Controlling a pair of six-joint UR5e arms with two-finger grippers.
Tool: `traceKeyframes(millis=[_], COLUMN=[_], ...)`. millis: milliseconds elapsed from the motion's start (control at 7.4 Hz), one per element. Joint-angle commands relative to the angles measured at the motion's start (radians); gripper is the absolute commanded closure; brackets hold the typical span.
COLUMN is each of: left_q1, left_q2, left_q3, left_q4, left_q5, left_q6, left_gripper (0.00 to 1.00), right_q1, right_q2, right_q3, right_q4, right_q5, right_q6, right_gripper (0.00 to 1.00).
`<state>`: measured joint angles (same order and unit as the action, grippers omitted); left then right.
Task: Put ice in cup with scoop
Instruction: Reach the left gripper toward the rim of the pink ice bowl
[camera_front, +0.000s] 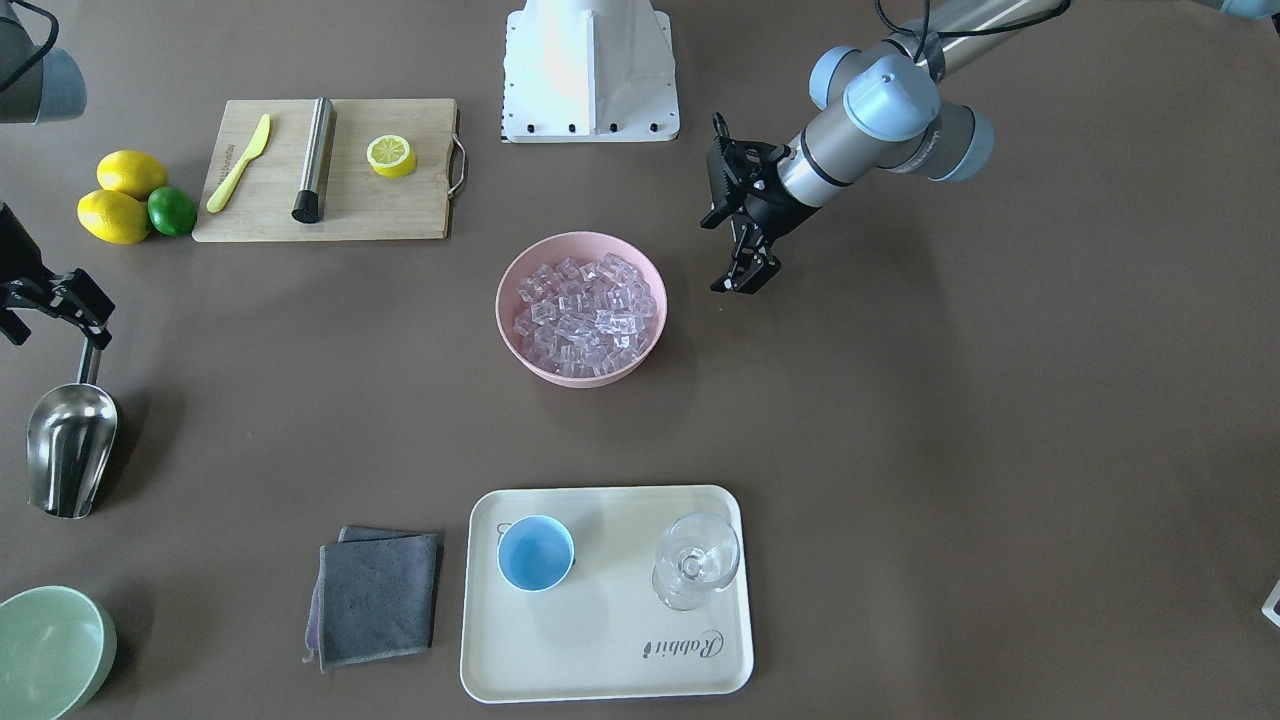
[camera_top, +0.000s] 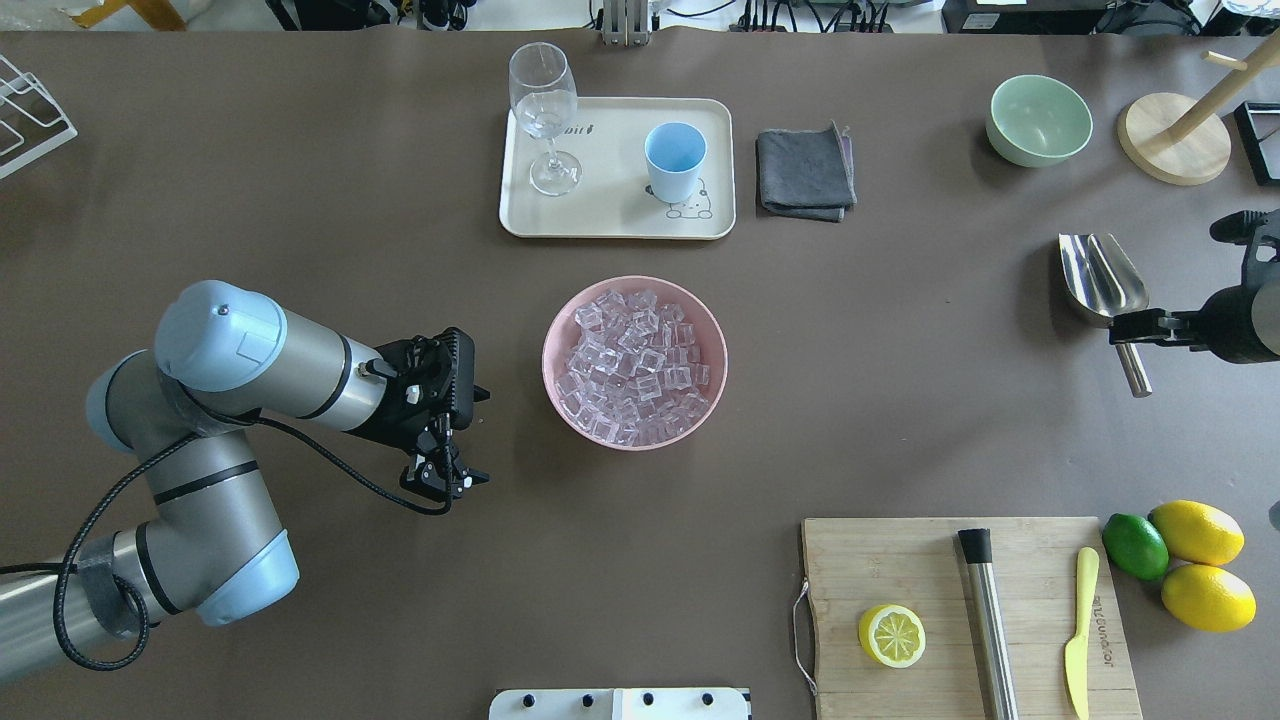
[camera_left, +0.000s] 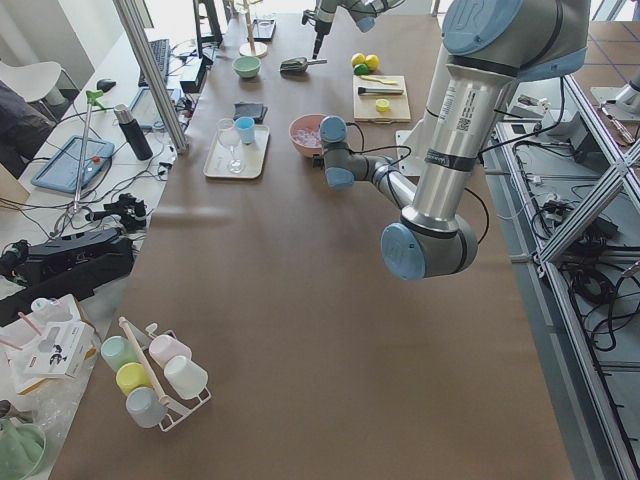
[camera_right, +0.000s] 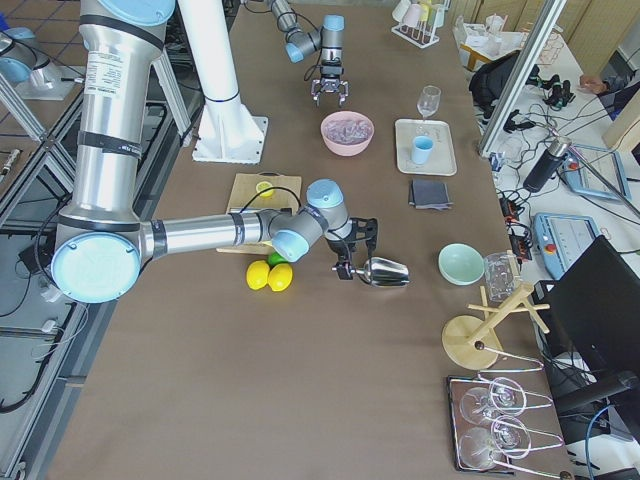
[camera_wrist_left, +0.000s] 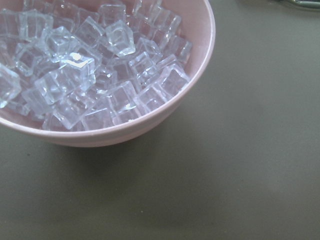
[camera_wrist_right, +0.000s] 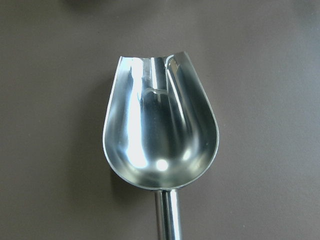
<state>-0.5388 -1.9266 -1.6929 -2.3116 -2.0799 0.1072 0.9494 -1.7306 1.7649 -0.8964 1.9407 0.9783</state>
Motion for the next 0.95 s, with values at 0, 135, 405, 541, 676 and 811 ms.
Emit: traceKeyframes(millis=[0, 135, 405, 541, 676, 811], left_q1=[0.026, 0.026, 0.025, 0.016, 0.011, 0.002], left_q2=[-0.073, -0.109, -0.141, -0.141, -0.143, -0.143], left_q3=[0.053, 0.083, 0.12, 0.131, 0.134, 0.145], left_q4=[0.0, 0.004, 0.009, 0.009, 0.012, 0.014], left_q5=[0.053, 0.066, 0.084, 0.107, 0.141, 0.145], left_q6=[0.002, 0.069, 0.083, 0.083, 0.08, 0.074], left_gripper=[0.01, 0.01, 0.01, 0.01, 0.01, 0.01], right_q1=[-0.072, -0.095, -0.101, -0.103, -0.104, -0.107], right_q2=[-0.021, -0.021, -0.021, -0.021, -0.023, -0.026], right_q3=[-0.056, -0.056, -0.051, -0.051, -0.05, -0.05], right_q4=[0.117, 0.122, 0.122, 0.122, 0.122, 0.122], right_q5=[-0.081, -0.1, -0.098, -0.097, -0.095, -0.094], right_q6=[0.029, 0.057, 0.063, 0.062, 0.062, 0.063], right_gripper=[0.05, 0.08, 0.28, 0.38, 0.41, 0.43])
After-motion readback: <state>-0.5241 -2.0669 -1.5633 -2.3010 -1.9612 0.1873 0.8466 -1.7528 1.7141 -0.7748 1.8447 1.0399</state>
